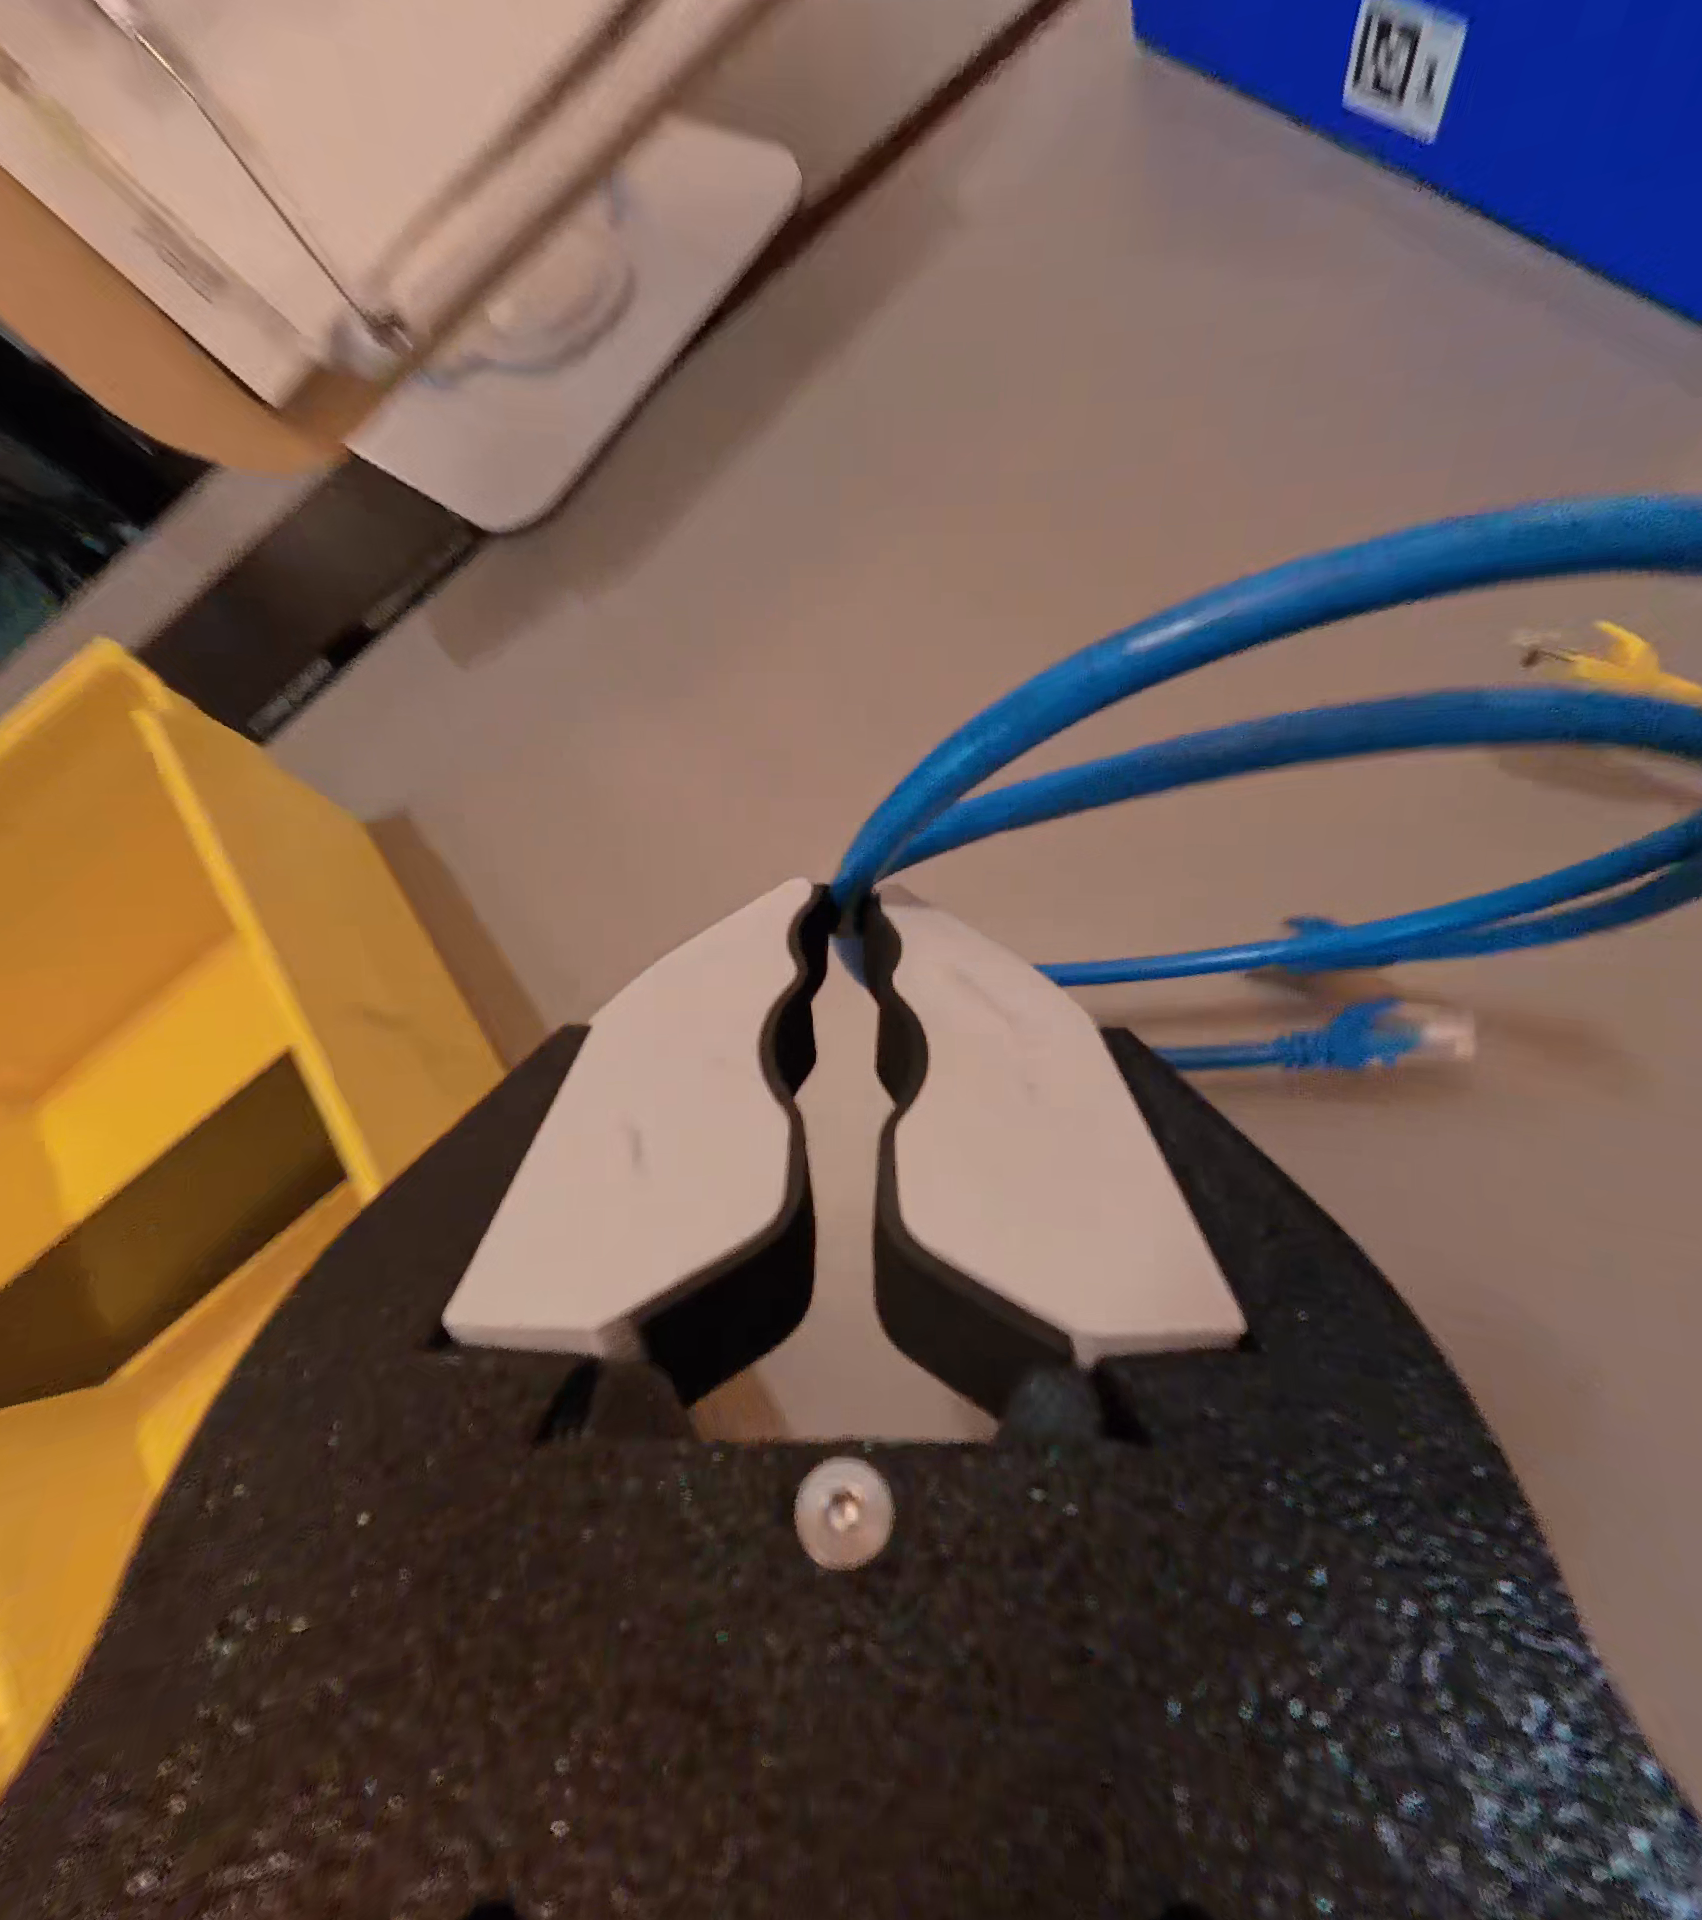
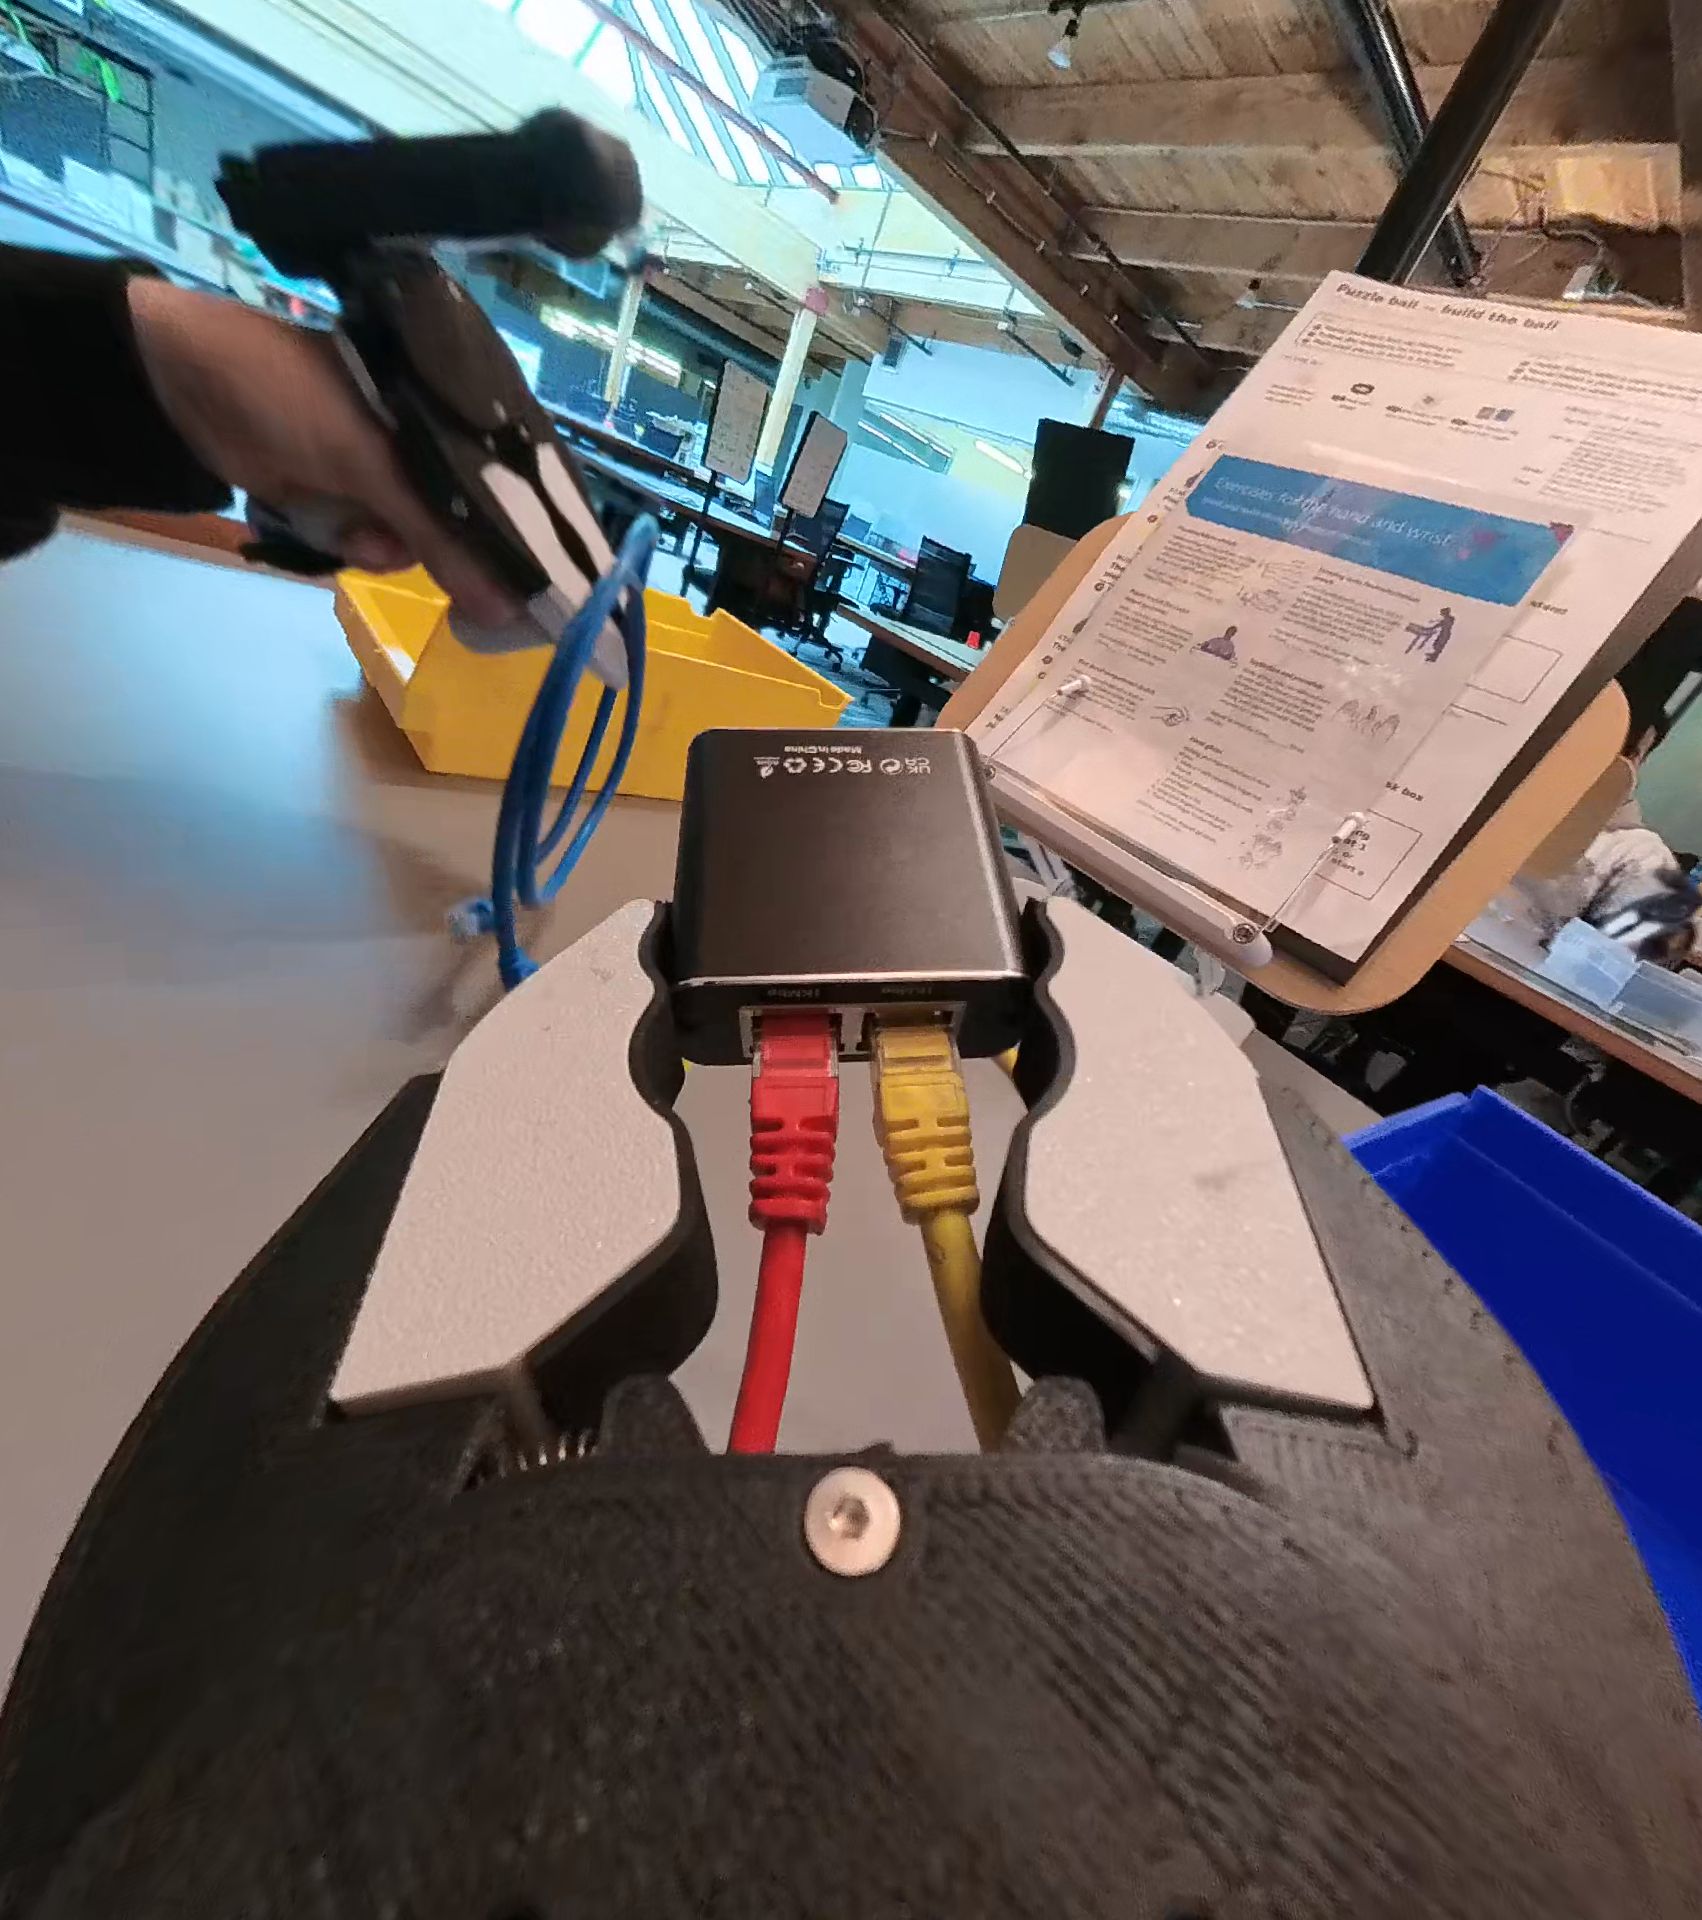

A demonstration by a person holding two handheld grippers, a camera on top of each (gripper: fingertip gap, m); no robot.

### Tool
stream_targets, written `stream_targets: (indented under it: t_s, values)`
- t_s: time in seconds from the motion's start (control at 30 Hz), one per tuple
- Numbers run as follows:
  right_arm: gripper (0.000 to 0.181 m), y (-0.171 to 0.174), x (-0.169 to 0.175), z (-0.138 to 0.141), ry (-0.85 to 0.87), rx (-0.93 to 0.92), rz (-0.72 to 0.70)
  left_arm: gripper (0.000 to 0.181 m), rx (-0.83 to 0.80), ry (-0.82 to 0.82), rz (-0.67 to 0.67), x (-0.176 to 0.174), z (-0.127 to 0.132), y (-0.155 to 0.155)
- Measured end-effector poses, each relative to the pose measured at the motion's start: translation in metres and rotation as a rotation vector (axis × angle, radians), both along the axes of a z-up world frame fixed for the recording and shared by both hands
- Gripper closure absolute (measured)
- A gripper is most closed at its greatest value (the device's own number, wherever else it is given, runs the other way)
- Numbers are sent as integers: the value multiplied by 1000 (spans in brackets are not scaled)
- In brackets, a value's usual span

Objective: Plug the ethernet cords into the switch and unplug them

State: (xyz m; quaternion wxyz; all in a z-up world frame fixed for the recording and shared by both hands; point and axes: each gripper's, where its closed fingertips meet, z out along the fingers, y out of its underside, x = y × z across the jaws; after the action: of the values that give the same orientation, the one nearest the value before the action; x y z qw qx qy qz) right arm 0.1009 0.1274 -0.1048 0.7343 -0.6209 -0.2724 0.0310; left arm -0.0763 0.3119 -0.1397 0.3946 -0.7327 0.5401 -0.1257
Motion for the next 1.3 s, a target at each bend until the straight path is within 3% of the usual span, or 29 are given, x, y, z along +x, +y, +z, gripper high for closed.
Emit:
stream_targets:
  t_s: [0.1, 0.23, 0.4, 0.5, 0.57, 0.63, 0.73, 0.8, 1.0, 1.17, 1.3]
  values:
    - [119, 0, 2, 0, 18, 2, 10, 176, -61, 93, 35, 0, -28, 4]
    - [119, 0, 1, 0, 27, 0, 25, 176, -124, 137, 98, 1, -45, 20]
    - [119, -1, 0, -3, 17, -7, 27, 174, -174, 174, 138, 5, -60, 35]
    - [119, -1, 0, -3, 17, -8, 28, 160, -165, 157, 108, 13, -62, 34]
    - [119, -1, 1, -3, 17, -7, 26, 157, -107, 97, 11, 26, -54, 24]
    - [119, -1, 1, -3, 22, -8, 27, 158, -77, 22, -248, 47, -47, -10]
    - [119, -2, -2, -4, 22, -6, 42, 158, -16, 30, -571, 56, -57, -57]
    - [119, -1, -4, -5, 13, -10, 50, 160, 55, 64, -661, 55, -71, -67]
    - [119, -2, -13, -8, 6, -25, 93, 154, 107, 114, -702, 49, -108, -62]
    - [119, 1, -22, -14, 7, -65, 129, 171, 210, 61, -721, 55, -108, -64]
    - [119, 2, -26, -14, 35, -85, 148, 171, 277, 115, -697, 53, -108, -62]
